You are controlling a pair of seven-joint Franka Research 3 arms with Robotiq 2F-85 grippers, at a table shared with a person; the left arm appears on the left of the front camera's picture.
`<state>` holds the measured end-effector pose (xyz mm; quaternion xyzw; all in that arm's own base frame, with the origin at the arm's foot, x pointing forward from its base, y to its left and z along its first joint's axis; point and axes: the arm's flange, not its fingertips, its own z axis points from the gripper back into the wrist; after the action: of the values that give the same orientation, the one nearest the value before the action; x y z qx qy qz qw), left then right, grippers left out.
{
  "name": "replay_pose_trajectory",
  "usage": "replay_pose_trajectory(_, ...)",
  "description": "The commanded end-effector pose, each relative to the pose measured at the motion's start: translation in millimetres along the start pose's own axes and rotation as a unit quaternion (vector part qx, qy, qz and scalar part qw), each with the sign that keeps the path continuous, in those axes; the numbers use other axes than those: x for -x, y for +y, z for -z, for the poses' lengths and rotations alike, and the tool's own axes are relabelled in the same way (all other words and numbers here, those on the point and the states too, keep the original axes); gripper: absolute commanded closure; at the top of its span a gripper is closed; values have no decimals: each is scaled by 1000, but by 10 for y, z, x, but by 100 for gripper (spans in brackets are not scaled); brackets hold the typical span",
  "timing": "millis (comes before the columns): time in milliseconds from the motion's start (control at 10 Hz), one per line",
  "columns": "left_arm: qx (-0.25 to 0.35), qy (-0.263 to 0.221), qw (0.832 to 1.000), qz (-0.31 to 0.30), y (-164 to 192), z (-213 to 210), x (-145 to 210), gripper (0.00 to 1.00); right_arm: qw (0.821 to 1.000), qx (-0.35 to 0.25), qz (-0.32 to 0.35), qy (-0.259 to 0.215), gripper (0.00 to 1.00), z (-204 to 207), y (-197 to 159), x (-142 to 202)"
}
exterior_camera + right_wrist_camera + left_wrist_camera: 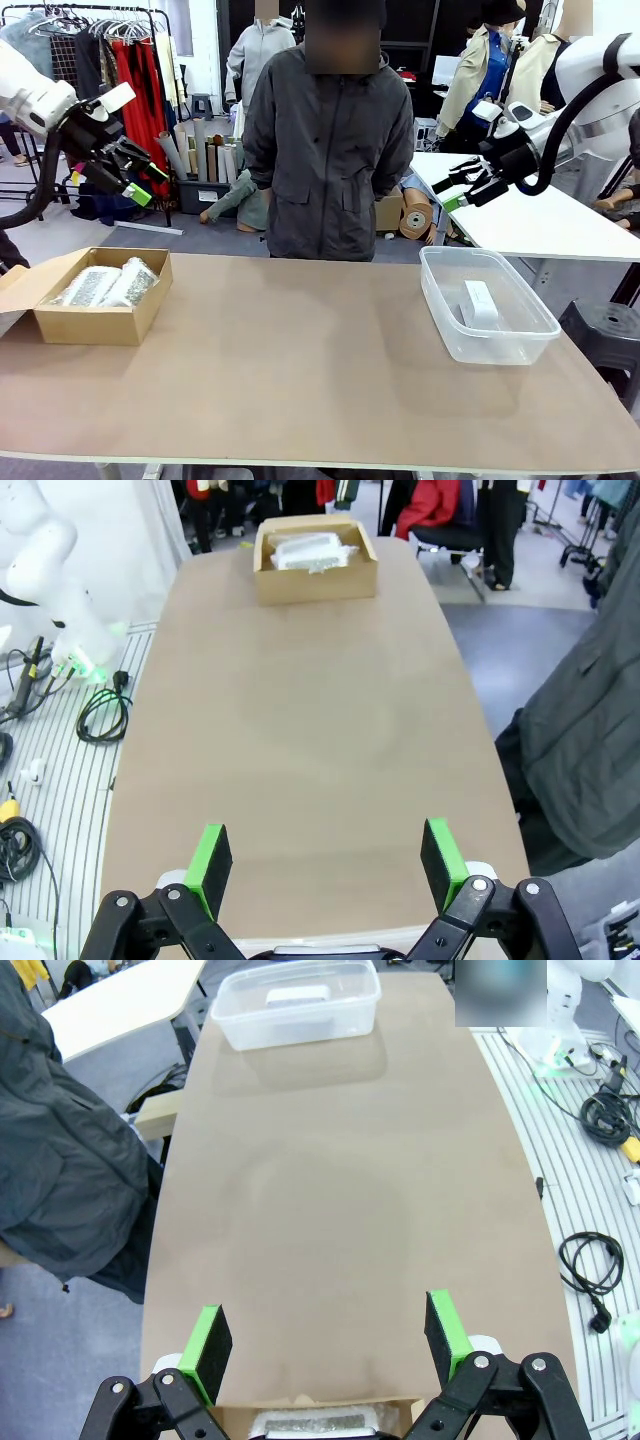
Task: Separate and place wrapped and unwrapped clocks.
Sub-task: If the picked Digital clock is wrapped, place it in the Package Box ; if not, place it in the Organizing box.
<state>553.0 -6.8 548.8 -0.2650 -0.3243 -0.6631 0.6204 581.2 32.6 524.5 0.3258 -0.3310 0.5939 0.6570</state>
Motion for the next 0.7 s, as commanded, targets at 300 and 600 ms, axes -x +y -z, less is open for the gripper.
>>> replay_pose_trajectory(300, -1, 0, 1000, 1, -20, -5, -8, 0, 1000, 4, -1, 0, 0, -4, -7, -6)
replay_pose_trajectory(600, -1, 0, 1000, 1, -20, -5, -8, 0, 1000, 4, -1, 0, 0, -4, -7, -6)
